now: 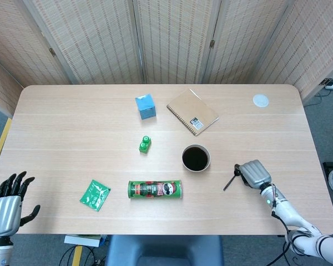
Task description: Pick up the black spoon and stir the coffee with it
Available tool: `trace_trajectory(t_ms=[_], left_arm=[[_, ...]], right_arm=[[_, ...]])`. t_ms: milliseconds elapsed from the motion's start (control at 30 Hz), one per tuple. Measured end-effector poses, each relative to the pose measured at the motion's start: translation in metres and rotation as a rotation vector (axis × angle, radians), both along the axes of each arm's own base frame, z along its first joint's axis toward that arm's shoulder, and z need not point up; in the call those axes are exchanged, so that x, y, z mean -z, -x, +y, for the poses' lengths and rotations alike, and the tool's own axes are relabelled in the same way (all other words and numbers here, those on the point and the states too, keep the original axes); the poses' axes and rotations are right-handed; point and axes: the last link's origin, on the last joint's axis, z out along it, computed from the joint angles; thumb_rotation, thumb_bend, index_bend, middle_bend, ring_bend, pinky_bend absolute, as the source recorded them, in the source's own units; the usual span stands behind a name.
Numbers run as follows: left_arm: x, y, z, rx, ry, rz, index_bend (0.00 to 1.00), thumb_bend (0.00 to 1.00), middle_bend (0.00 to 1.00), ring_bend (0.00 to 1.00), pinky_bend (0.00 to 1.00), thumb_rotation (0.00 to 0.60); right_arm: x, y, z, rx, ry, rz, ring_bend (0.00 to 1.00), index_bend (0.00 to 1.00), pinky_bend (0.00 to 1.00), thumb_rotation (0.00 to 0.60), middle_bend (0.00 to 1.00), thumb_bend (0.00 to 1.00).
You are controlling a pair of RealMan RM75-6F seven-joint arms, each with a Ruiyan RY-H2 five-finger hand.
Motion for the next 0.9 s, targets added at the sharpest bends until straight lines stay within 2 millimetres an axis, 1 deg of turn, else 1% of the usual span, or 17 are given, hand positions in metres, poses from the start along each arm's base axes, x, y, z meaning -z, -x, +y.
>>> trace_trajectory(t_ms=[67,133,200,233,300,367,467,500,567,600,700,767,833,900], left_arm=[[-0.001,0.001,0.0,-0.003,-0.002,0.002,0.21,0.31,0.1,0.07,0.14,0.6],[-0.001,0.001,0.0,-0.006,-0.002,0.003,0.21,0.31,0.1,0.07,0.14,0.6],[-0.001,0.001,0.0,-0.006,0.0,0.002,0.21,0.31,0.1,0.07,0.14,0.6],[0.0,0.001,0.0,-0.005,0.002,0.002,0.21,0.31,0.1,0.07,0.14,0.6],[0.001,0.0,0.001,0.0,0.006,0.001,0.21,0.31,0.1,0.07,0.14,0.6],[0.002,0.0,0.002,0.003,0.006,0.0,0.21,0.31,0.1,0.07,0.14,0.6],[0.002,-0.001,0.002,0.004,0.005,0.0,0.21,0.31,0.1,0.07,0.14,0.6],[0.002,-0.001,0.002,0.004,0.005,0.0,0.21,0.31,0.1,0.07,0.14,0.6],[0.002,-0.001,0.002,0.003,0.005,0.0,0.21,0.31,0.1,0.07,0.14,0.6],[0.002,-0.001,0.002,0.003,0.005,0.0,0.21,0.31,0.1,0.07,0.14,0.6],[0.002,-0.001,0.002,0.006,0.006,-0.001,0.21,0.31,0.1,0.07,0.14,0.6],[0.003,-0.002,0.002,0.007,0.007,-0.001,0.21,0.31,0.1,0.07,0.14,0.6],[0.003,-0.002,0.002,0.009,0.008,-0.002,0.21,0.31,0.1,0.07,0.14,0.6],[0.003,-0.003,0.002,0.012,0.007,-0.002,0.21,0.31,0.1,0.07,0.14,0.6]], right_arm=[[-0.002,-0.002,0.002,-0.009,0.004,-0.011,1.0,0.4,1.0,0.6,0.99,0.71],[-0.004,-0.004,0.004,-0.015,0.01,-0.024,1.0,0.4,1.0,0.6,0.98,0.63],[-0.006,-0.006,0.007,-0.018,0.014,-0.036,1.0,0.4,1.0,0.6,0.95,0.49],[-0.007,-0.007,0.009,-0.02,0.017,-0.045,1.0,0.4,1.0,0.6,0.94,0.44],[-0.01,-0.01,0.011,-0.028,0.026,-0.059,0.99,0.39,1.0,0.6,0.89,0.32],[-0.012,-0.013,0.014,-0.041,0.039,-0.077,0.96,0.38,1.0,0.6,0.84,0.23],[-0.015,-0.018,0.02,-0.062,0.06,-0.111,0.86,0.37,0.97,0.6,0.78,0.08],[-0.016,-0.019,0.021,-0.067,0.065,-0.121,0.83,0.37,0.95,0.6,0.76,0.04],[-0.017,-0.02,0.025,-0.075,0.073,-0.139,0.78,0.37,0.92,0.6,0.73,0.0],[-0.017,-0.02,0.027,-0.077,0.076,-0.147,0.75,0.37,0.91,0.6,0.71,0.0],[-0.018,-0.022,0.032,-0.083,0.086,-0.182,0.71,0.37,0.89,0.6,0.69,0.0],[-0.019,-0.022,0.034,-0.089,0.084,-0.191,0.74,0.37,0.89,0.6,0.7,0.0],[-0.018,-0.023,0.034,-0.106,0.079,-0.175,0.81,0.37,0.89,0.6,0.74,0.02],[-0.017,-0.024,0.035,-0.134,0.066,-0.158,0.89,0.37,0.91,0.6,0.8,0.08]])
